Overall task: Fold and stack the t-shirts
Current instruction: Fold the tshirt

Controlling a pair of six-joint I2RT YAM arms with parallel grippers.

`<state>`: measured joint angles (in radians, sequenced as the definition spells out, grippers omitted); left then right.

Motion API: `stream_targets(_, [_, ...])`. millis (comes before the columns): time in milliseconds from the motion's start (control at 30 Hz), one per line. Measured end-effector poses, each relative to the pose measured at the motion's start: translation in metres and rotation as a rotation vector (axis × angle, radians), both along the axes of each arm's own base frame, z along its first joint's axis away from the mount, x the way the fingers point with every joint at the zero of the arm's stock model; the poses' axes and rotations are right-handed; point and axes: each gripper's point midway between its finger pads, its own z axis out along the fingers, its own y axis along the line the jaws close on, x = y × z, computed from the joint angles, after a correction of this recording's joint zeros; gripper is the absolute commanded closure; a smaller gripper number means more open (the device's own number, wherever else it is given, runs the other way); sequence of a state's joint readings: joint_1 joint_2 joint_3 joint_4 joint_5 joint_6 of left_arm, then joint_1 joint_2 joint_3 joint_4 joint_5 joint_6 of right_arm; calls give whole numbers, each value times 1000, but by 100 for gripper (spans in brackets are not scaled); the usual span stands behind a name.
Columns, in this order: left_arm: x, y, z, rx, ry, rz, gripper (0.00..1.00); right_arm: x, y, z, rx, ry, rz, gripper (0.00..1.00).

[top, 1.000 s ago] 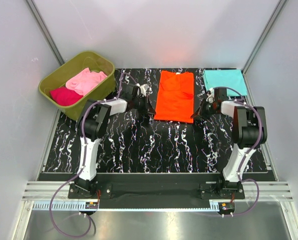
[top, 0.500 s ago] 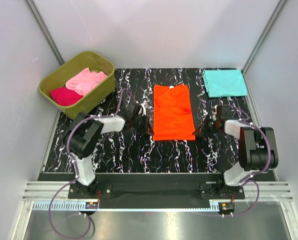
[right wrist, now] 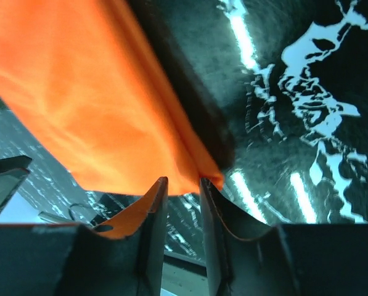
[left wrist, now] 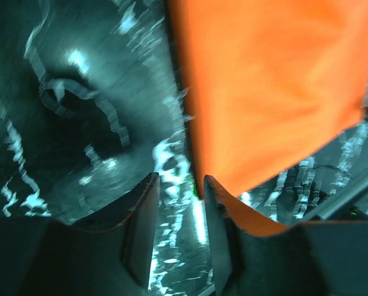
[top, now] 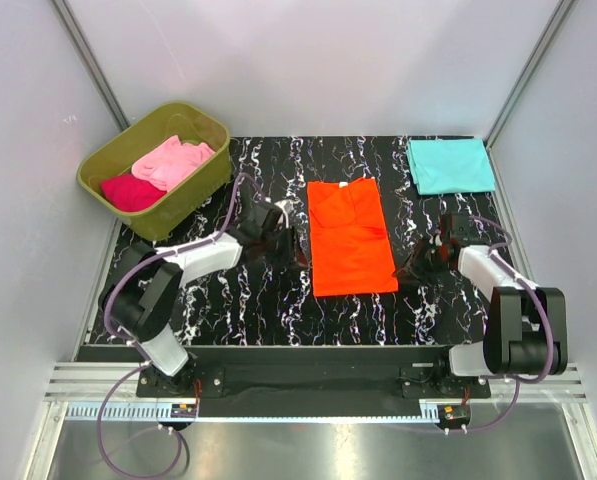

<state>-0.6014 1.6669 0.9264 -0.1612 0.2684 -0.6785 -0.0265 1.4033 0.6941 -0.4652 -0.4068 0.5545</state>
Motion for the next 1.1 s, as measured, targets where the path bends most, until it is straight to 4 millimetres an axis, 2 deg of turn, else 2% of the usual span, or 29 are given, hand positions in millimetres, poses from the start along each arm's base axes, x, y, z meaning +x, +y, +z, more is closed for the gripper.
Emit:
stream_targets(167, [30, -30, 49, -84, -113, -62, 60, 21, -1, 37, -4, -77, 3, 83])
stream_targets(233, [42, -45, 63, -118, -150, -89, 60, 33, 1, 52, 9, -121, 13, 84])
stream_targets(300, [49, -57, 66, -137, -164, -110, 60, 46, 7, 64, 42, -158, 38, 83])
stream_targets(367, [53, -66, 56, -136, -148, -129, 60, 56, 12, 67, 70, -170, 64, 83])
stream_targets(567, [70, -79, 11, -75, -77, -150, 62, 77, 29, 42, 189, -126, 151, 85])
stream_targets(700, [79, -78, -13, -18, -48, -143, 62, 97, 32, 20, 214, -89, 174, 88])
stream_targets(833, [83, -73, -19, 8, -44, -131, 62, 118, 29, -4, 197, -73, 170, 90])
stream_targets(967, [88, -69, -21, 34, -65, -118, 62, 131, 26, -24, 187, -52, 141, 90])
stream_targets(1100, [92, -67, -21, 42, -83, -114, 60, 142, 23, -24, 174, -64, 84, 90])
